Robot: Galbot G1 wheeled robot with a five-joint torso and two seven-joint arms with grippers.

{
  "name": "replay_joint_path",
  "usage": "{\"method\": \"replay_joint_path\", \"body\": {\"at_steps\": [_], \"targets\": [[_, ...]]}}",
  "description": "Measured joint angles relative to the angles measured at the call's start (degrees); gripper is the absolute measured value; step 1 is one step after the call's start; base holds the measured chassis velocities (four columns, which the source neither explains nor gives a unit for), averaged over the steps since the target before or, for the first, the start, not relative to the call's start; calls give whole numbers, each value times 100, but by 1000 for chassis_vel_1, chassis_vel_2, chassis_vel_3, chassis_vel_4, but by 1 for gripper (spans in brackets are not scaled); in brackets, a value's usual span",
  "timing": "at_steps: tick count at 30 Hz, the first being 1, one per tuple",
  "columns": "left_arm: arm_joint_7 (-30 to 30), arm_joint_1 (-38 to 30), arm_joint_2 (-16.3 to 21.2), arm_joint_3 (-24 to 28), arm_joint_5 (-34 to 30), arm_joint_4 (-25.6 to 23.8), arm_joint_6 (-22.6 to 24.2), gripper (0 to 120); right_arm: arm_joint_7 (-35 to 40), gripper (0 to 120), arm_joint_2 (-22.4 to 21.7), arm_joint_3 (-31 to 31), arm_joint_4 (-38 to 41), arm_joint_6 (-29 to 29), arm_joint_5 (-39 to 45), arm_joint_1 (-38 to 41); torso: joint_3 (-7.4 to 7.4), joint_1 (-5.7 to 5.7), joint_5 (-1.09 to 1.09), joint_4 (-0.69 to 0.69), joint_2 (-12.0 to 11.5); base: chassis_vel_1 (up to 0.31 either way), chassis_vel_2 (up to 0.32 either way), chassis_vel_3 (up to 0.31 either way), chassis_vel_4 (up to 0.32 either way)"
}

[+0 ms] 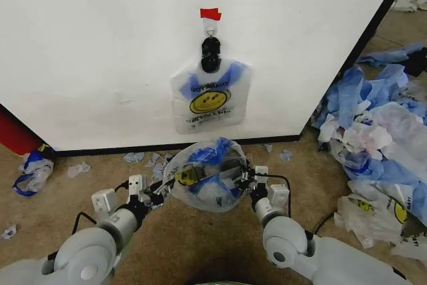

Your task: Pick up the garbage bag from the wall and place it over the trash bin.

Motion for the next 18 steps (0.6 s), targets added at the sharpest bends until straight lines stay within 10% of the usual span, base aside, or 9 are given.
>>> {"method": "replay_joint_path", "body": {"at_steps": [5, 18], "targets": [[11, 348, 9, -225, 109, -65, 1, 85, -10, 0, 23, -30, -10, 0, -10, 8, 0, 0, 0, 1, 0, 0, 0, 0, 0], [93, 259, -9, -284, 448, -112, -2, 90, -34, 0, 15, -42, -12, 0, -45, -18, 1, 0, 0, 0, 0, 0, 0, 0, 0]]}}
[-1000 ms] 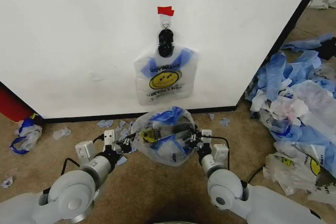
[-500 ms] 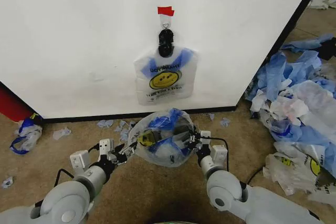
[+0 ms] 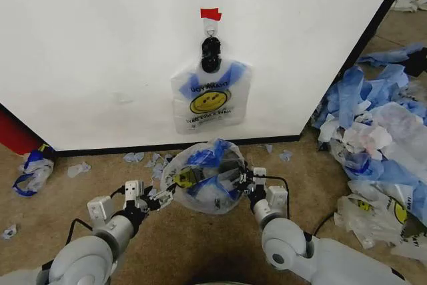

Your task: Pick up the garbage bag from the wall and place it over the trash bin.

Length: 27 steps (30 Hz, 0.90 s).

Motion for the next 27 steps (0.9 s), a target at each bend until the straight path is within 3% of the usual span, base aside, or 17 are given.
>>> {"method": "replay_joint_path", "body": {"at_steps": [9, 27], "targets": [[-18, -122, 40, 24, -59, -79, 38, 90, -29, 0, -9, 52, 5, 17, -38, -79, 0, 0, -1, 1, 0, 0, 0, 0, 0], [751, -659, 180, 229, 542, 47, -3, 90, -79, 0, -61, -50, -48, 45, -136, -72, -1, 0, -1, 0, -1, 0, 0, 0, 0]]}}
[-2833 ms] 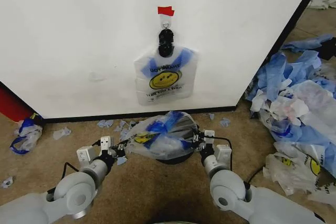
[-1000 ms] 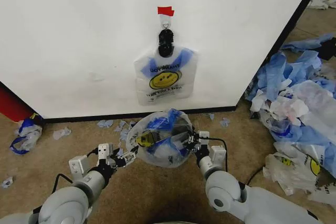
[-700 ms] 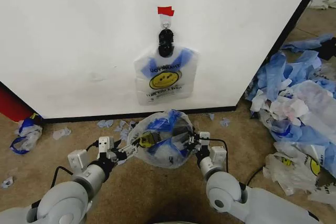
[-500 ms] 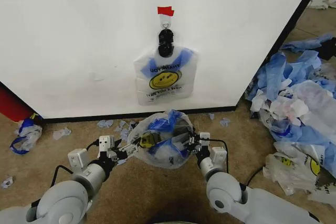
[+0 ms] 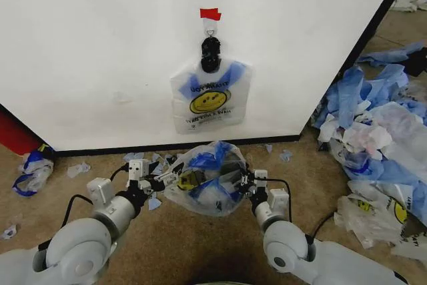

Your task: Pick up the garbage bag from the wall and place it over the trash bin.

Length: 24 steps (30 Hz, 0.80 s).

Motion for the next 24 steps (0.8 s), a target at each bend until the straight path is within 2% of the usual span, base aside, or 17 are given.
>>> {"method": "replay_joint_path", "body": {"at_steps": [2, 3, 5, 10, 17, 24], "targets": [[501, -35, 83, 160, 389, 226, -186, 90, -31, 0, -21, -88, -40, 27, -17, 52, 0, 0, 0, -1, 0, 0, 0, 0, 0], [501, -35, 83, 160, 389, 226, -186, 90, -31, 0, -21, -88, -40, 27, -17, 52, 0, 0, 0, -1, 0, 0, 0, 0, 0], [978, -133, 136, 296, 899, 480, -357, 90, -43, 0, -21, -141, -73, 42, -29, 81, 0, 0, -1, -1, 0, 0, 0, 0, 0], [1627, -216, 223, 399, 1461, 792, -567, 90, -45, 0, 26, -292, -158, 61, -66, 158, -1, 0, -2, -3, 1, 0, 0, 0, 0], [2322, -233, 318, 457, 2046, 1031, -883, 90, -49, 0, 138, -690, -322, 81, -69, 517, -1, -1, -2, -2, 1, 0, 0, 0, 0], [2645, -260, 379, 430, 2284, 1251, -1051, 90, -32, 0, 351, -1119, -471, 82, 3, 912, -1, 0, 0, -1, 1, 0, 0, 0, 0]]}}
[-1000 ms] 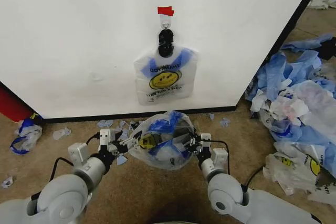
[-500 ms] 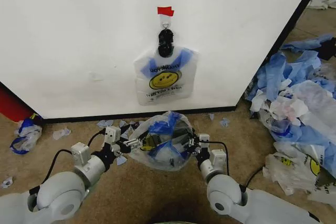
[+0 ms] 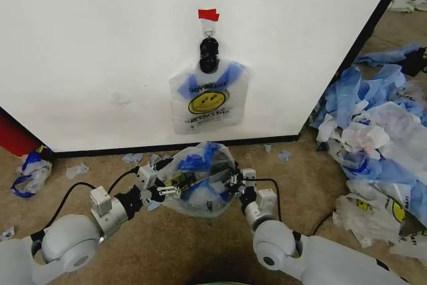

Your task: Pick up the garbage bag from the wall and place it over the trash bin.

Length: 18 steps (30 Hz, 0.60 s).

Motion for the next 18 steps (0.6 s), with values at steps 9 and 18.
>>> {"method": "replay_joint_path", "body": {"at_steps": [9, 18], "targets": [[31, -3, -27, 21, 5, 181, -87, 89, 47, 0, 144, -311, -51, 1, 36, 204, 0, 0, 1, 1, 0, 0, 0, 0, 0], [8, -41, -259, 246, 23, 368, -136, 89, 94, 0, 137, -397, -16, -64, 171, 185, 5, 2, 3, 7, -4, 0, 0, 0, 0]]}}
